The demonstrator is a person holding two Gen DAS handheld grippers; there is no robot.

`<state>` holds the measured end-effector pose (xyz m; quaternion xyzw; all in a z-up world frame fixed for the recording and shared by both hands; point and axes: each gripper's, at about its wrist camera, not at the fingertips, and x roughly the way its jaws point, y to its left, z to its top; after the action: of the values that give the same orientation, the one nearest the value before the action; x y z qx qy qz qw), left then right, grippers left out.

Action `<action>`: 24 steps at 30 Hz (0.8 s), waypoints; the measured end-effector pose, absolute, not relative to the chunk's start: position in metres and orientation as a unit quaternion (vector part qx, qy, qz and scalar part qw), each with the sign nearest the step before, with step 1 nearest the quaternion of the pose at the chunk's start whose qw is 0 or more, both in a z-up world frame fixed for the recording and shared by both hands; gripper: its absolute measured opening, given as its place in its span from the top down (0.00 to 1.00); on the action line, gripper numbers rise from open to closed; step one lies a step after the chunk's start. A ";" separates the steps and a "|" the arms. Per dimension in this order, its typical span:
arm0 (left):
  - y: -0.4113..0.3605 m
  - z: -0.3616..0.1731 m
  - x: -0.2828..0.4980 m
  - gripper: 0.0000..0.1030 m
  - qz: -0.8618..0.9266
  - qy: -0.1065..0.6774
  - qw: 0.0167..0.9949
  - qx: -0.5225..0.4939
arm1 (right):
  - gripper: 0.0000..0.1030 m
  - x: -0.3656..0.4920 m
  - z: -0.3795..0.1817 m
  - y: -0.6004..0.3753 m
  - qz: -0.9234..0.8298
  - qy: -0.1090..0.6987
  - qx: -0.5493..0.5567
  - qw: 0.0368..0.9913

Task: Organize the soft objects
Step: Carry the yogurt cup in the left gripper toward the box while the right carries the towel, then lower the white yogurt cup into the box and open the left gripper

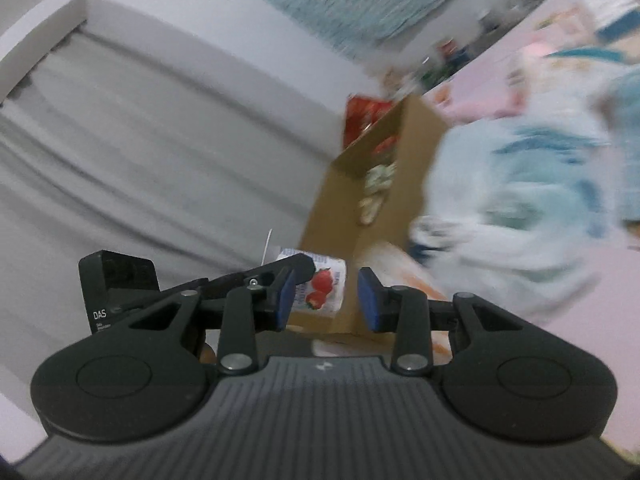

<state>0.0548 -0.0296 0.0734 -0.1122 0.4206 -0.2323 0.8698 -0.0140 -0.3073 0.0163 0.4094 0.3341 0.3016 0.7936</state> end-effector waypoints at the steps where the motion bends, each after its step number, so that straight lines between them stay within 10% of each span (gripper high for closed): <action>1: -0.021 0.074 0.059 0.38 -0.223 0.419 0.873 -0.116 | 0.67 0.000 0.017 -0.295 0.309 0.341 0.407 0.789; 24: 0.073 -0.017 0.262 0.38 -0.053 0.500 0.856 -0.120 | 0.61 0.051 -0.035 -0.300 0.239 0.386 0.422 0.785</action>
<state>0.2622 0.0729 -0.0166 -0.1201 0.4999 -0.0527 0.8561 0.0513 -0.2999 -0.0350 0.4216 0.3857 0.2389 0.7852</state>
